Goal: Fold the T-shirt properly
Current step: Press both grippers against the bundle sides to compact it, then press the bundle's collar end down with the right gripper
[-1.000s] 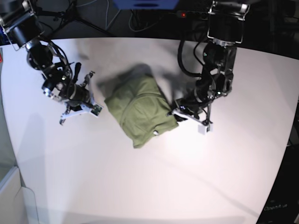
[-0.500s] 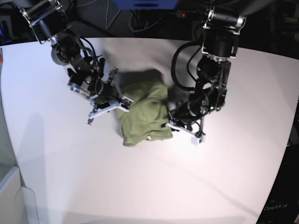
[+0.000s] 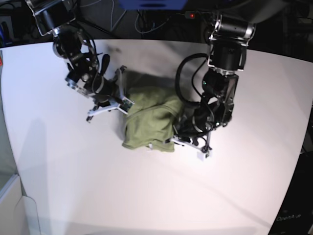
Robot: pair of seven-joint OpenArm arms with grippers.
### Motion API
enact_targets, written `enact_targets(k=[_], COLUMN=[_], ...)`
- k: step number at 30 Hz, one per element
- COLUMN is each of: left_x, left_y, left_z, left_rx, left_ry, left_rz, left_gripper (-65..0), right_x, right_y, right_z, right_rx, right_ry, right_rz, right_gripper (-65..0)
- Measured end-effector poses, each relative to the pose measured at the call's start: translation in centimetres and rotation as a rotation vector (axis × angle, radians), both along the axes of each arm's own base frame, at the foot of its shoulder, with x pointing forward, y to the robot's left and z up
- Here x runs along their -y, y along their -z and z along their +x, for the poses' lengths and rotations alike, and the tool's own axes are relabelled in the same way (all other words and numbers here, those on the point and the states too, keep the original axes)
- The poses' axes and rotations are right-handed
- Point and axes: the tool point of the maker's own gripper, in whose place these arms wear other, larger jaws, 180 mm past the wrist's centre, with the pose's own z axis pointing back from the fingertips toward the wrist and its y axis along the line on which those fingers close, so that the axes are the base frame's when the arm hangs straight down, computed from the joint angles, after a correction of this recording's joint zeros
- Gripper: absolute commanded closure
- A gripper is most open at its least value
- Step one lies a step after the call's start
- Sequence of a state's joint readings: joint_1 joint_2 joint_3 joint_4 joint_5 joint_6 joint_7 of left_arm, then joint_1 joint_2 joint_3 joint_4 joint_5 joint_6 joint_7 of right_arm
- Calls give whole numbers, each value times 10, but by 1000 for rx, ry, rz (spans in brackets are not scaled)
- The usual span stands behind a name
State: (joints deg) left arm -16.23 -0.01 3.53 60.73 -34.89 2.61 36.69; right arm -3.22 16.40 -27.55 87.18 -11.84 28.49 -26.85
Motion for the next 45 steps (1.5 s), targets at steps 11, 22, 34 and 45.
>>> enact_targets(k=[11, 22, 34, 45], left_x=[-11, -62, -112, -119], left_y=[-87, -44, -1, 7], left_z=[3, -89, -155, -175], left_rx=[261, 155, -6, -29], left_ry=[6, 34, -58, -54], left_rz=[-1, 129, 185, 201], left_gripper=[-15, -15, -15, -15], right_x=[90, 83, -24, -89], right_y=[-10, -100, -99, -115], right_z=[2, -15, -63, -65], right_rx=[23, 288, 219, 203], right_ry=[236, 355, 288, 133], right_rz=[-62, 118, 478, 576], right_gripper=[0, 0, 0, -1])
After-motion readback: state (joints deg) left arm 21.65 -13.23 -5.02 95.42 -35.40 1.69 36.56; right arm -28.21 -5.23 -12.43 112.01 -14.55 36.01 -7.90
